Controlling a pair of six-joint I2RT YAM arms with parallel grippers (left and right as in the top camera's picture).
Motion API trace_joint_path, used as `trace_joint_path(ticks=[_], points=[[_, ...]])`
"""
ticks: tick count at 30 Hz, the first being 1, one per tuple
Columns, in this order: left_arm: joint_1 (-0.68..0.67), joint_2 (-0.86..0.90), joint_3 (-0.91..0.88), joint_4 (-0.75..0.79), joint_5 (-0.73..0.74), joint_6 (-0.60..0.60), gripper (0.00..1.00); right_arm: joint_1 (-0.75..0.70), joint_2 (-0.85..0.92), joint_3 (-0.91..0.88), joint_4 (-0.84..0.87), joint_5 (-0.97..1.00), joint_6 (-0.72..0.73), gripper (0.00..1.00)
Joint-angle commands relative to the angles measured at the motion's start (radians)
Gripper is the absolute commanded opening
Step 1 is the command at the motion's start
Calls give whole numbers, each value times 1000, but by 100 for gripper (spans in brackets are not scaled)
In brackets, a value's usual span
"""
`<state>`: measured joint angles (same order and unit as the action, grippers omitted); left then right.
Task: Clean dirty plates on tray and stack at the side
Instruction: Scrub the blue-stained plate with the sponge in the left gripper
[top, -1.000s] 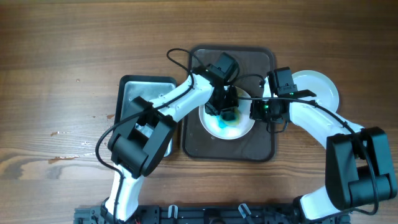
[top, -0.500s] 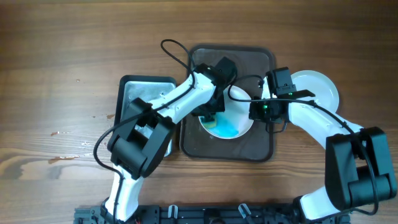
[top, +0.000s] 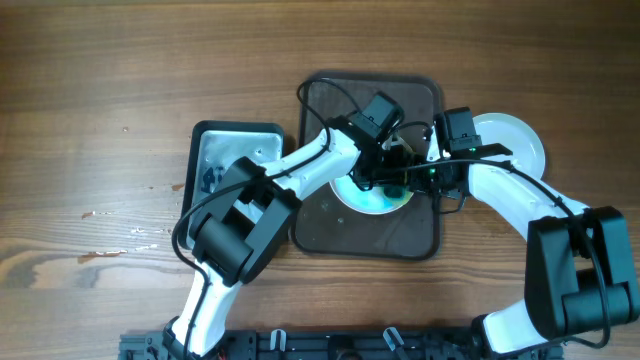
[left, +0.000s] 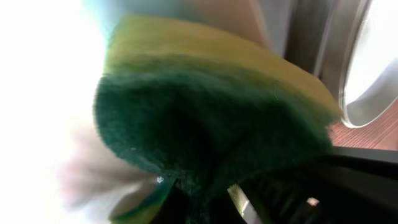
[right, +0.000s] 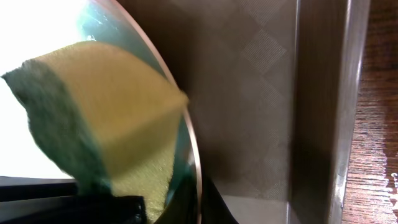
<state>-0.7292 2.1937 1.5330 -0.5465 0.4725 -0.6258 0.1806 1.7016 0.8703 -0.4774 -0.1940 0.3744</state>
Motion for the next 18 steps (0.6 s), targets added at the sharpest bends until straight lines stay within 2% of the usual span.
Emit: trace_joint_path(ticks=[1,4,8,15,18], points=[[23,52,-10,-120,13,16,4,8,25,-15,-18,56,-8,4],[57,49,-10,-269,-158,16,4,8,25,-15,-21,56,-8,4],[109,25,-10,-445,-457,16,4,8,25,-15,-18,56,-8,4],[151,-61,-10,-437,-681,8,4,8,25,-15,-21,56,-8,4],[149,-64,-10,-354,-635,9,4,8,25,-15,-35,56,-8,4]])
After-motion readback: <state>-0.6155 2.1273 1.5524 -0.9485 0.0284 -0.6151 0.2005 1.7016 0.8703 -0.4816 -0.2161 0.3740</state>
